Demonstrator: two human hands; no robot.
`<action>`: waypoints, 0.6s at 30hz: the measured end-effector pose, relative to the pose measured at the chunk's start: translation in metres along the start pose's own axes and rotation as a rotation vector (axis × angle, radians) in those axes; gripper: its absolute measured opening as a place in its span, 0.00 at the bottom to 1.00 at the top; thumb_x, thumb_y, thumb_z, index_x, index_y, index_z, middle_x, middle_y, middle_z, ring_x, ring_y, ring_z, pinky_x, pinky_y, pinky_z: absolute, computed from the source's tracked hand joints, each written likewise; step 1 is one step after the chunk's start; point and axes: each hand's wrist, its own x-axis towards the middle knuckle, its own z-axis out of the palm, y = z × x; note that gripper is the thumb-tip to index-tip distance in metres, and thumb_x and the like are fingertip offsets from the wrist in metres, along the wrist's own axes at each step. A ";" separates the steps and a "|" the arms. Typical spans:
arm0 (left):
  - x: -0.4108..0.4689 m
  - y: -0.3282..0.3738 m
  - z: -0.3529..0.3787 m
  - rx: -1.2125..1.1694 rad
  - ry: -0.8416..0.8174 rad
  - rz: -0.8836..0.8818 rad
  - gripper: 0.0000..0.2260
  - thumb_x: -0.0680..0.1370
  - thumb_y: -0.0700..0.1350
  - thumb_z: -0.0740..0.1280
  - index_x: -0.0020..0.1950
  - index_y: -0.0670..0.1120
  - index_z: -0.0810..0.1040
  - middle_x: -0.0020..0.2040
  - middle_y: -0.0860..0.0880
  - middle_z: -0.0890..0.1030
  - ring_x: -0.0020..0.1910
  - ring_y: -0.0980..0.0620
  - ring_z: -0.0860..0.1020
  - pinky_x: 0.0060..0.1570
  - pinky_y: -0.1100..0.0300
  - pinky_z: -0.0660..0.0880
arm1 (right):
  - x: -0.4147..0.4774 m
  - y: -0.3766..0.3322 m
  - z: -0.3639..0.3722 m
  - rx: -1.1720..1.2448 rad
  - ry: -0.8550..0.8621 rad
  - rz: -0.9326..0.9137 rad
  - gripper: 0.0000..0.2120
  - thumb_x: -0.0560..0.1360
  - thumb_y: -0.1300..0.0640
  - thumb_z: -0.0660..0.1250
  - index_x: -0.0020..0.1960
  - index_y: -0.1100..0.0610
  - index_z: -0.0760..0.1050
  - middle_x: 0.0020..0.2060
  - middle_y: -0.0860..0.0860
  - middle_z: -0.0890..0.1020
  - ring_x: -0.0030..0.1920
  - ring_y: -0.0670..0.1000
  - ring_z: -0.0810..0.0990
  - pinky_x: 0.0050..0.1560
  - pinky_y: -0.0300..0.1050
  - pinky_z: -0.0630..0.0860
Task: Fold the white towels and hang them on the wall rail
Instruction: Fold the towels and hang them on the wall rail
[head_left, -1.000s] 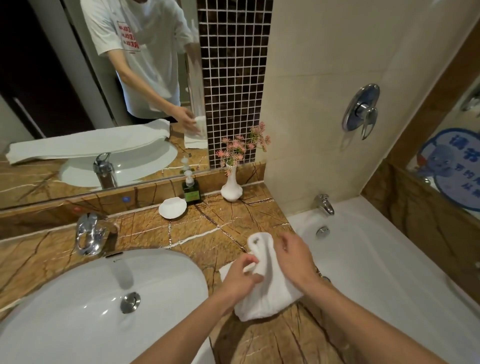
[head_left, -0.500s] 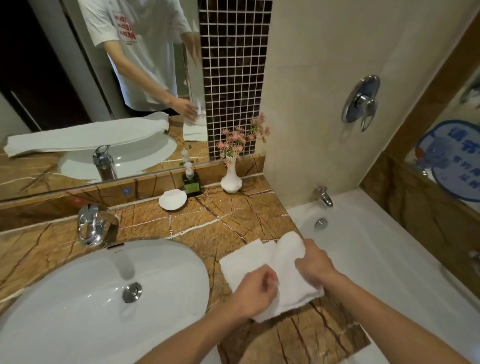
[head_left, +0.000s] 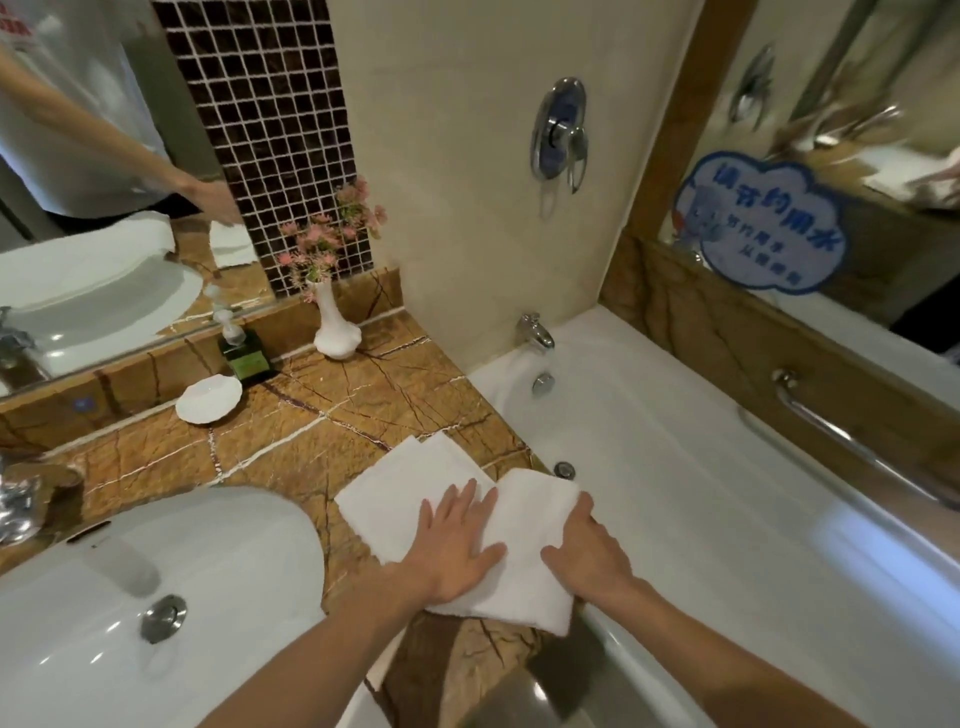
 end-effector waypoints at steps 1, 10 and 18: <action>0.000 0.003 0.005 0.040 -0.015 0.015 0.33 0.77 0.67 0.46 0.77 0.57 0.39 0.78 0.49 0.39 0.76 0.46 0.37 0.71 0.41 0.34 | -0.003 0.006 0.004 0.008 0.008 0.002 0.37 0.73 0.44 0.65 0.71 0.54 0.48 0.58 0.51 0.75 0.54 0.53 0.78 0.53 0.48 0.78; 0.002 0.008 0.028 0.174 -0.008 0.032 0.44 0.60 0.74 0.24 0.74 0.60 0.32 0.77 0.49 0.34 0.74 0.43 0.32 0.64 0.38 0.26 | -0.009 0.013 0.023 -0.164 0.203 -0.043 0.32 0.73 0.43 0.67 0.70 0.51 0.55 0.63 0.54 0.69 0.59 0.52 0.73 0.59 0.46 0.74; 0.004 0.001 0.031 0.194 0.036 -0.088 0.38 0.64 0.72 0.28 0.74 0.62 0.33 0.76 0.51 0.33 0.74 0.43 0.32 0.63 0.33 0.29 | 0.005 0.008 0.027 -0.405 0.098 -0.327 0.34 0.79 0.44 0.57 0.77 0.50 0.44 0.77 0.54 0.51 0.76 0.58 0.50 0.75 0.58 0.51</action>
